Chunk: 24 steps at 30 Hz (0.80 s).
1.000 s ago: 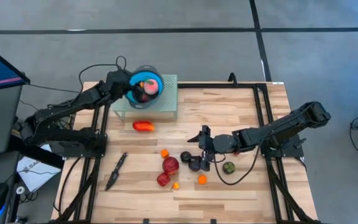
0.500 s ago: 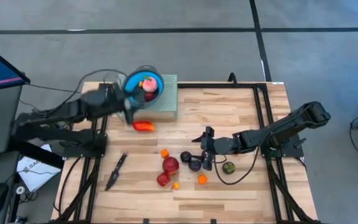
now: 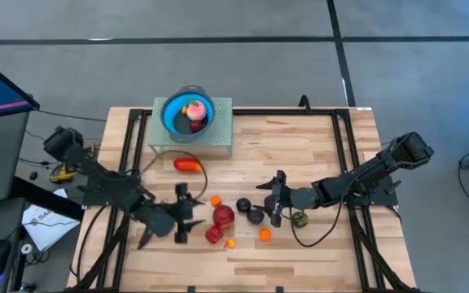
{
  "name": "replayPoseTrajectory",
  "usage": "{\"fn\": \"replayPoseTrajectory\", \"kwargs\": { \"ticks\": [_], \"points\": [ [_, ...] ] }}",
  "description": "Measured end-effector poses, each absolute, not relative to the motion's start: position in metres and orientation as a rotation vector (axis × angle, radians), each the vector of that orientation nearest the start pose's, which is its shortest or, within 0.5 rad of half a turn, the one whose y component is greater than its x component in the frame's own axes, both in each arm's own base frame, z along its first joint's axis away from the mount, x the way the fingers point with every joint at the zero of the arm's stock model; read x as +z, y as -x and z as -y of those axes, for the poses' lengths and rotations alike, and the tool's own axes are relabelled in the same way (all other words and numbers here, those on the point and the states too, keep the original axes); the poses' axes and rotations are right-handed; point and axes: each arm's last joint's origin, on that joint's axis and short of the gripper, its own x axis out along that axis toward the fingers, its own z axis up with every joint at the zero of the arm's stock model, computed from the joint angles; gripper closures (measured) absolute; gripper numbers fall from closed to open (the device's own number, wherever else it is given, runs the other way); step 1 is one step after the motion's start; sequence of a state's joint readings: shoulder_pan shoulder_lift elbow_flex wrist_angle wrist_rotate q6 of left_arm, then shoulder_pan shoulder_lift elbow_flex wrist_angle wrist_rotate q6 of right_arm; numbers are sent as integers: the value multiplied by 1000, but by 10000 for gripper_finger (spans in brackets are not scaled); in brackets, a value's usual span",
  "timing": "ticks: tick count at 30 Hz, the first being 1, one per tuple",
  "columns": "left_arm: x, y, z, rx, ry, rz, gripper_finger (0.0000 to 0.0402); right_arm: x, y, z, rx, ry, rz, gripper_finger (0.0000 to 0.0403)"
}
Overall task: Pick & Place Fruit
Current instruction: Put the left red pomegranate into the blue strainer bowl on the shelf
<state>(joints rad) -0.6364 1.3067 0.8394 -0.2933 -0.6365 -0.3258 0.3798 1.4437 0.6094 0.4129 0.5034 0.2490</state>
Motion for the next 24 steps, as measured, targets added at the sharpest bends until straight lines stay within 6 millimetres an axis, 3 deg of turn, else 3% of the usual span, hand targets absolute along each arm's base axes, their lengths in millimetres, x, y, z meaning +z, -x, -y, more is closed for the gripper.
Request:
{"fn": "replayPoseTrajectory", "kwargs": {
  "ticks": [6,13,19,24],
  "points": [
    [206,-237,169,-91,-54,-754,113,189,-267,-91,-167,-86,-335,88],
    [203,-250,198,-284,-193,-789,82,191,-268,-91,-164,-104,-315,88],
    [208,-256,201,-303,-284,-725,83,191,-268,-91,-170,-146,-312,88],
    [212,-266,192,-201,-283,-661,89,191,-267,-92,-171,-178,-310,88]
  ]
}}
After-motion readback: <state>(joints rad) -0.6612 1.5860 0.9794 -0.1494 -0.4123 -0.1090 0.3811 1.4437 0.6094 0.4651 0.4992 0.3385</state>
